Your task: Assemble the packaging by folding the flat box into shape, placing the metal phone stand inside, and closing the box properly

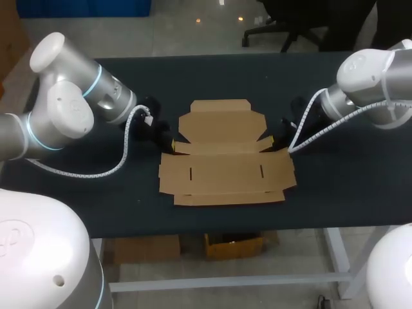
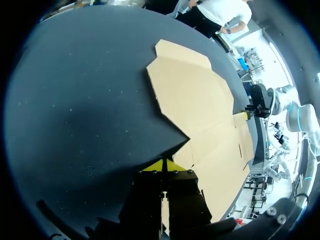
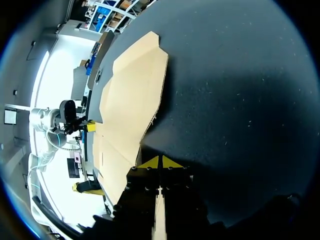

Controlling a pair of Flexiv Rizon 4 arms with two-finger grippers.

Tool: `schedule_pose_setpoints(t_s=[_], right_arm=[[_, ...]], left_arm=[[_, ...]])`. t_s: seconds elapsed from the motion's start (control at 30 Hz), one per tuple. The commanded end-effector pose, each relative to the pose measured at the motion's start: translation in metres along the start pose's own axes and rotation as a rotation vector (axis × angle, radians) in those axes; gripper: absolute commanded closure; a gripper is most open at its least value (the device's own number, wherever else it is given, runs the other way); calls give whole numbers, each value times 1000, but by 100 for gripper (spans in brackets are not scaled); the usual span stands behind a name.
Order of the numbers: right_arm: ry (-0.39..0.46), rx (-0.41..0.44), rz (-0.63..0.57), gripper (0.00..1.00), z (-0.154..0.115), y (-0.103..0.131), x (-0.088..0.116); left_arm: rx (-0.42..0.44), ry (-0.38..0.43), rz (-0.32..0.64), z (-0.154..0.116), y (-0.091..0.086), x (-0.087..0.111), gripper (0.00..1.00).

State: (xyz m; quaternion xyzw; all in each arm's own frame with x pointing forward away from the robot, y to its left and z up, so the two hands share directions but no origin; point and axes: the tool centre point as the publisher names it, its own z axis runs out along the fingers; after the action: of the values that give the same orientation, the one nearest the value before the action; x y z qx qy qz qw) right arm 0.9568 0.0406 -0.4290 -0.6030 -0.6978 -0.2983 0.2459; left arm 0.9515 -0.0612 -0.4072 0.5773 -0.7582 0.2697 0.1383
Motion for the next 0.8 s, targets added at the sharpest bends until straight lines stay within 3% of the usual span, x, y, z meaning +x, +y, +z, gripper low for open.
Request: schedule_pose_setpoints(t_s=[0.03, 0.8], right_arm=[[6, 6, 1, 100, 0, 1, -2], [-7, 14, 1, 100, 3, 3, 1]], left_arm=[[-1, 0, -4, 1, -1, -2, 100], [24, 57, -25, 0, -1, -5, 100]])
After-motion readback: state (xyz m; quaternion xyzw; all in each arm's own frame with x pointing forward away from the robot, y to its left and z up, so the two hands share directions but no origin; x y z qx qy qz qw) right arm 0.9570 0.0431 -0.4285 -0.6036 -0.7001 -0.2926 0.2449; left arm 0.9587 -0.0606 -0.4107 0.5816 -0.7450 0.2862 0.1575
